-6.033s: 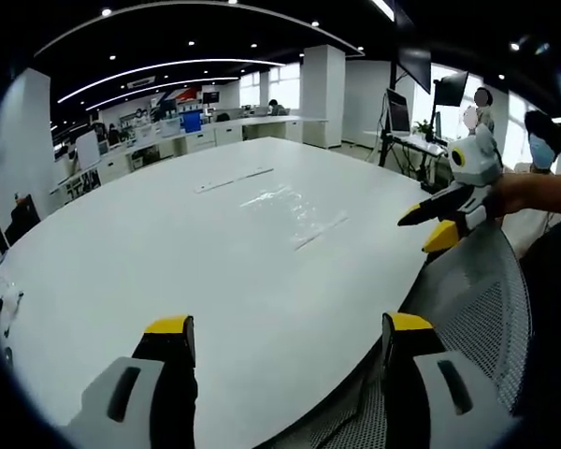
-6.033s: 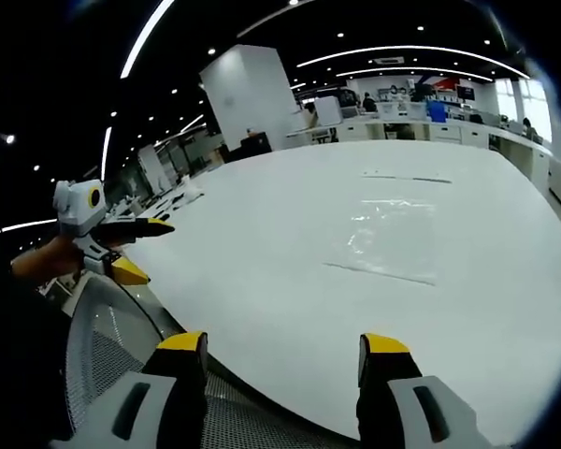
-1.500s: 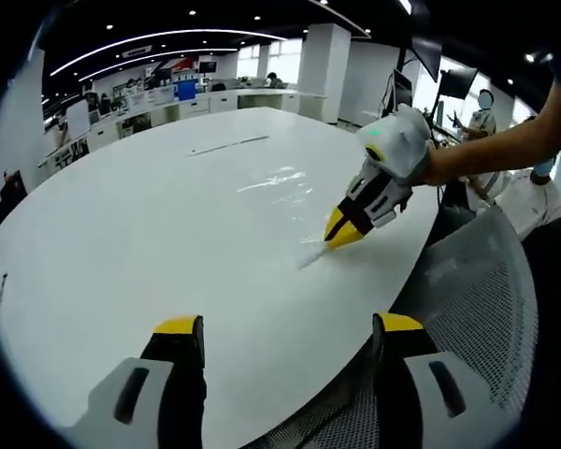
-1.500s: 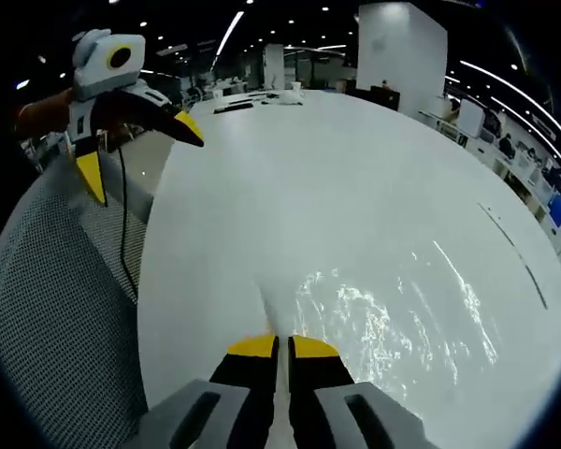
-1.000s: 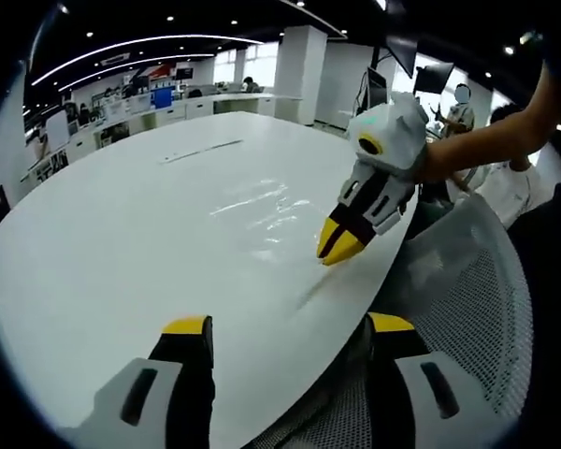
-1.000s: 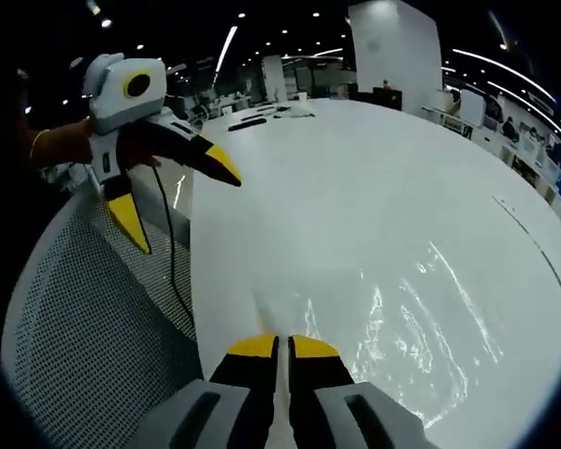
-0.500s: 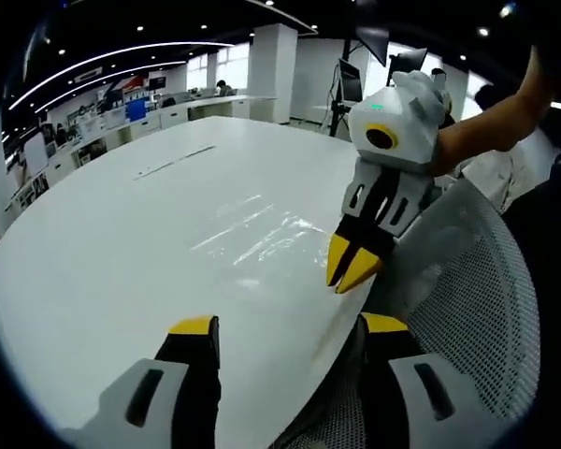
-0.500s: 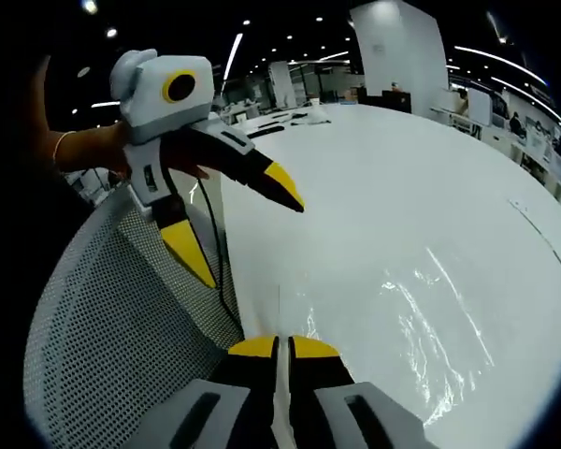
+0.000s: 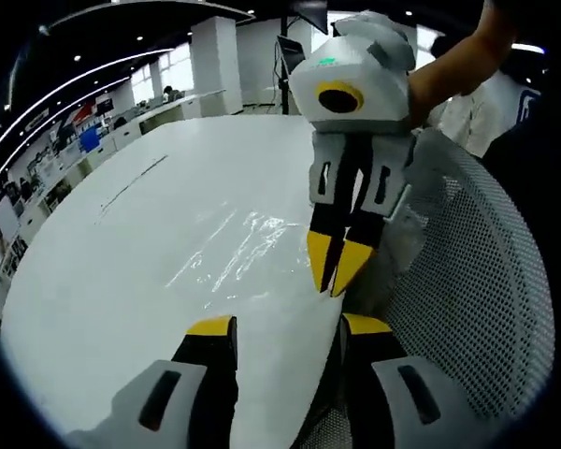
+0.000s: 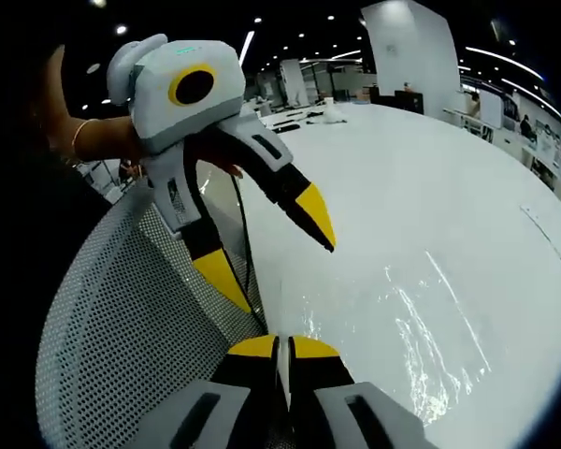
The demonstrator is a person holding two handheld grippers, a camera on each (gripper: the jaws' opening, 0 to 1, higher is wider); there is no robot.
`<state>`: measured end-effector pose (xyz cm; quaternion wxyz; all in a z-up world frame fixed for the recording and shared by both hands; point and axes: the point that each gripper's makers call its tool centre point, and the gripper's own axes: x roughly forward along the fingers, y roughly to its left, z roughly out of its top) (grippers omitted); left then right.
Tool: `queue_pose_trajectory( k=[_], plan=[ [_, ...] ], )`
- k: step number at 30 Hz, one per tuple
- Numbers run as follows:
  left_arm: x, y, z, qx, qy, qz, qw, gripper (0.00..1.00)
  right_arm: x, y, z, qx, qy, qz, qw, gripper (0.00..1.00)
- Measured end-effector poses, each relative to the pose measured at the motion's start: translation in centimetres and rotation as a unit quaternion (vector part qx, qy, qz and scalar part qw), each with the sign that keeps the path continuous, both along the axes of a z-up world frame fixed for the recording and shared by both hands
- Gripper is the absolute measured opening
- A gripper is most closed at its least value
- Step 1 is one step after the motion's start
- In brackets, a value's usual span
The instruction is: Open the resealable bag by pulling the two sides of the seal apart until the entire bag opening is separated and visibly accessible.
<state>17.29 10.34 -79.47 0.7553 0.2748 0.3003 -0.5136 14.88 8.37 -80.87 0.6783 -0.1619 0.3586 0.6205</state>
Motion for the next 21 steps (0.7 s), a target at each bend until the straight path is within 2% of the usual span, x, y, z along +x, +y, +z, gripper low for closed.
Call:
queue_pose_trajectory(
  k=[1, 6, 13, 17, 19, 21],
  plan=[
    [-0.2, -0.2, -0.1, 0.016, -0.014, -0.022, 0.9995, 0.41, 0.0, 0.0, 0.0, 0.000, 0.000, 0.000, 1.0000, 0.00],
    [-0.8, -0.9, -0.5, 0.049, -0.037, -0.071, 0.9956, 0.32, -0.2, 0.0, 0.0, -0.002, 0.001, 0.003, 1.0000, 0.00],
    [-1.5, -2.4, -0.1, 0.048, -0.055, -0.111, 0.9911, 0.21, -0.5, 0.2, 0.0, -0.002, 0.001, 0.009, 1.0000, 0.00],
    [-1.9, -2.1, -0.7, 0.095, -0.080, -0.159, 0.9794, 0.18, -0.6, 0.2, 0.0, -0.003, -0.002, 0.011, 0.9999, 0.00],
    [-2.2, -2.2, -0.8, 0.106, -0.092, -0.173, 0.9748, 0.15, -0.6, 0.2, 0.0, -0.003, -0.002, 0.013, 0.9999, 0.00],
    [-2.5, -2.4, -1.0, 0.106, -0.094, -0.182, 0.9730, 0.11, -0.6, 0.2, -0.1, -0.006, -0.005, 0.016, 0.9998, 0.00]
  ],
)
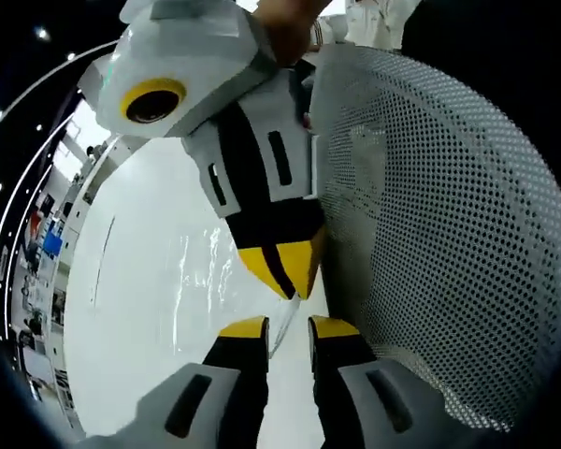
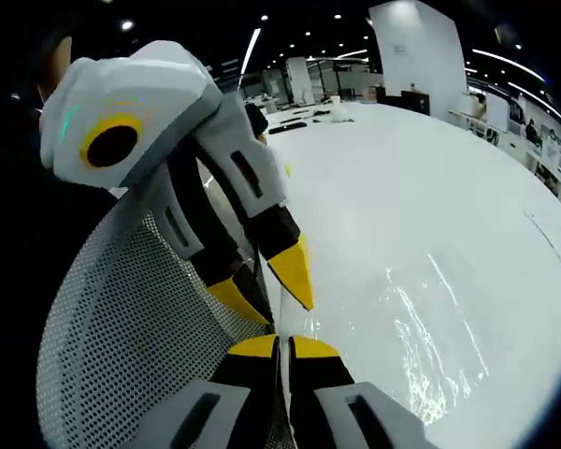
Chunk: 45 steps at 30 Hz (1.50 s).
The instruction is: Open the resealable bag by pulling the two sides of the seal apart until the entire bag opening is separated and visibly accessible.
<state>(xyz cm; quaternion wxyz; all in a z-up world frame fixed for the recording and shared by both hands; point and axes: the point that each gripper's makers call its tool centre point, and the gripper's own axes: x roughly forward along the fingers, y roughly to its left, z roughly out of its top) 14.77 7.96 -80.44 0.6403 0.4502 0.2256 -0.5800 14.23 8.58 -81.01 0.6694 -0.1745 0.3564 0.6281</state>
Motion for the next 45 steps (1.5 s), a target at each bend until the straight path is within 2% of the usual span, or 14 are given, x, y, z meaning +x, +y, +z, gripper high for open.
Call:
queue_pose_trajectory(
  k=[5, 8, 17, 21, 26, 30, 35, 45],
  plan=[
    [0.0, -0.4, 0.0, -0.010, -0.006, -0.005, 0.9999, 0.03, -0.2, -0.1, -0.2, -0.006, -0.005, 0.005, 1.0000, 0.00],
    [-0.1, -0.2, -0.7, 0.001, 0.000, -0.006, 1.0000, 0.03, -0.4, -0.1, -0.3, -0.008, -0.007, 0.008, 0.9999, 0.00],
    [-0.2, 0.3, -0.9, 0.010, 0.000, -0.010, 0.9999, 0.00, -0.4, 0.0, -0.1, -0.004, -0.010, 0.005, 0.9999, 0.00],
    [0.1, 0.4, -0.9, 0.006, 0.002, -0.002, 1.0000, 0.00, -0.3, 0.3, 0.0, -0.007, -0.047, 0.019, 0.9987, 0.00],
    [0.1, 0.1, -0.6, -0.006, 0.007, 0.004, 1.0000, 0.00, -0.2, 1.0, 0.5, -0.002, -0.075, 0.029, 0.9968, 0.03],
    [0.1, -0.1, -0.4, -0.004, 0.007, 0.002, 1.0000, 0.00, 0.0, 0.8, 0.2, -0.027, -0.108, 0.057, 0.9921, 0.03],
    [0.3, -0.4, -0.3, -0.005, 0.010, 0.007, 0.9999, 0.00, 0.0, 0.5, -0.3, -0.054, -0.125, 0.069, 0.9884, 0.00],
    [0.3, -0.6, 0.0, -0.012, 0.017, 0.018, 0.9996, 0.00, 0.3, -0.1, -0.2, -0.060, -0.141, 0.073, 0.9855, 0.00]
  ],
)
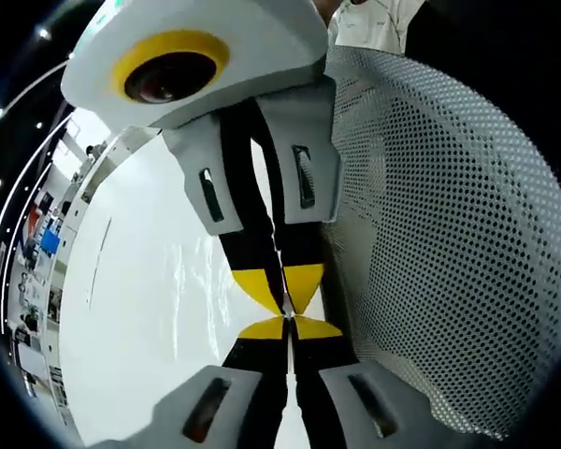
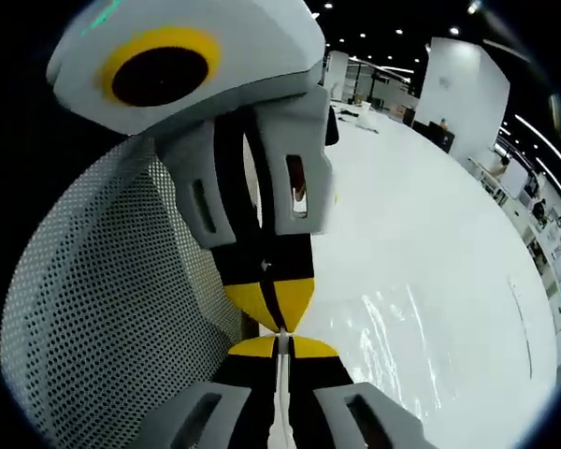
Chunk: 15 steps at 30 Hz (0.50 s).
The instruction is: Open the resealable bag by pulling the two sides of the seal apart until the entire bag opening is separated and visibly accessible.
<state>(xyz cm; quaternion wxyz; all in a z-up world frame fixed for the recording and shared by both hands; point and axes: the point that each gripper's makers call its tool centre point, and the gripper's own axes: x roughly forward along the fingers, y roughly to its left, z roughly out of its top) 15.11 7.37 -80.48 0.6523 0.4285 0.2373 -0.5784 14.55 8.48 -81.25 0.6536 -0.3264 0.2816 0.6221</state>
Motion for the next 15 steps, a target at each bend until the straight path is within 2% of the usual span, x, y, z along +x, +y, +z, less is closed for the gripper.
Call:
queue_pose_trajectory(
  k=[8, 12, 15],
  plan=[
    [-0.36, 0.25, -0.05, 0.003, 0.008, -0.010, 0.9999, 0.00, -0.25, -0.11, -0.20, -0.002, 0.010, -0.003, 0.9999, 0.00],
    [-0.59, 0.39, -0.20, 0.009, 0.011, -0.007, 0.9999, 0.00, -0.55, 0.14, -0.41, -0.003, 0.032, -0.009, 0.9994, 0.00],
    [-0.72, 0.36, -0.21, 0.011, 0.011, -0.009, 0.9998, 0.00, -0.58, 0.38, -0.44, -0.002, 0.033, -0.008, 0.9994, 0.01]
  ],
)
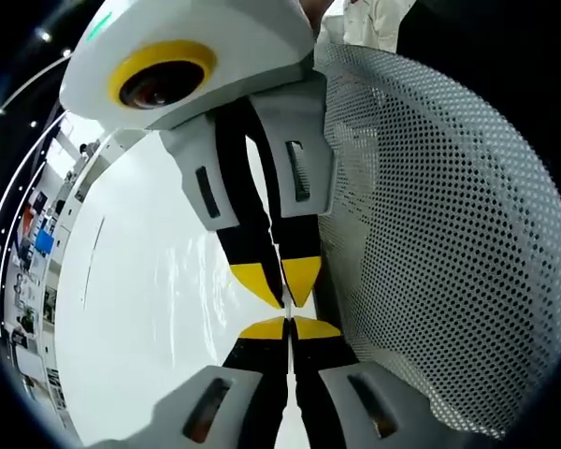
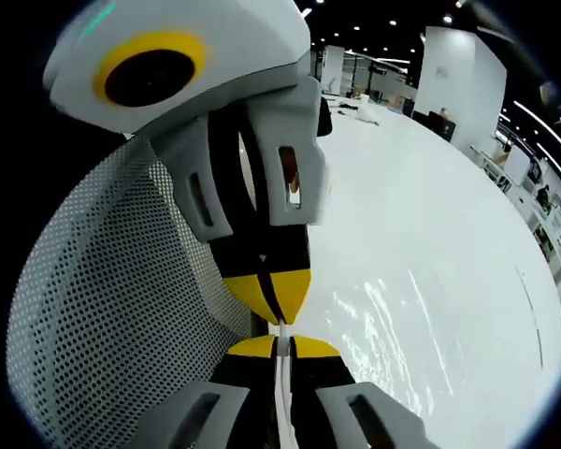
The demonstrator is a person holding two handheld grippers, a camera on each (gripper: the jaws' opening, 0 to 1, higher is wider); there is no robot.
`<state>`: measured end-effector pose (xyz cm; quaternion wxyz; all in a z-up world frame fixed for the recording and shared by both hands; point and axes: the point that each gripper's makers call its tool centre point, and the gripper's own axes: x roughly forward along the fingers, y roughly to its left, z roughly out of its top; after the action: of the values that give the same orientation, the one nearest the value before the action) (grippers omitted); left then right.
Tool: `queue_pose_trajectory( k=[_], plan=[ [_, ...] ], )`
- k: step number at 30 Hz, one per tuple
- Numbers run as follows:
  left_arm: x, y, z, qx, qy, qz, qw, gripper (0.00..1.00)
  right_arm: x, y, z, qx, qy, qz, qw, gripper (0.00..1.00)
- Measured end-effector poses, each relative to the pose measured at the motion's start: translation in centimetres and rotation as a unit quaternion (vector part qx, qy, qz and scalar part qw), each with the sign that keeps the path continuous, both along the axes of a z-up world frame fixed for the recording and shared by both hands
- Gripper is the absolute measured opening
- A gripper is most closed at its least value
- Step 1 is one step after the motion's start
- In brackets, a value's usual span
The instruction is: Open the resealable bag by pulling the two sides of the seal apart until the entire bag opening is separated and visibly accessible.
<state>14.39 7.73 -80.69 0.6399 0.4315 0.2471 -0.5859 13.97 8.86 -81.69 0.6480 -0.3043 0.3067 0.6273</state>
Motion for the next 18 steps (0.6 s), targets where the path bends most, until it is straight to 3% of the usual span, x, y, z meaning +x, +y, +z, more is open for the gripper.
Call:
queue_pose_trajectory(
  k=[13, 14, 15, 18],
  plan=[
    [0.23, 0.16, 0.19, -0.007, 0.005, 0.014, 0.9999, 0.00, 0.23, 0.52, 0.13, 0.000, -0.012, 0.003, 0.9999, 0.00],
    [0.24, 0.16, 0.20, -0.008, 0.004, 0.014, 0.9999, 0.00, 0.23, 0.46, 0.18, 0.001, -0.012, 0.001, 0.9999, 0.00],
    [0.53, 0.10, 0.43, -0.013, -0.016, 0.008, 0.9998, 0.00, 0.40, 0.43, 0.29, 0.003, -0.016, -0.001, 0.9999, 0.00],
    [0.37, 0.13, 0.63, -0.018, -0.015, 0.009, 0.9997, 0.00, 0.48, 0.34, 0.62, 0.011, -0.013, -0.003, 0.9999, 0.00]
  ],
)
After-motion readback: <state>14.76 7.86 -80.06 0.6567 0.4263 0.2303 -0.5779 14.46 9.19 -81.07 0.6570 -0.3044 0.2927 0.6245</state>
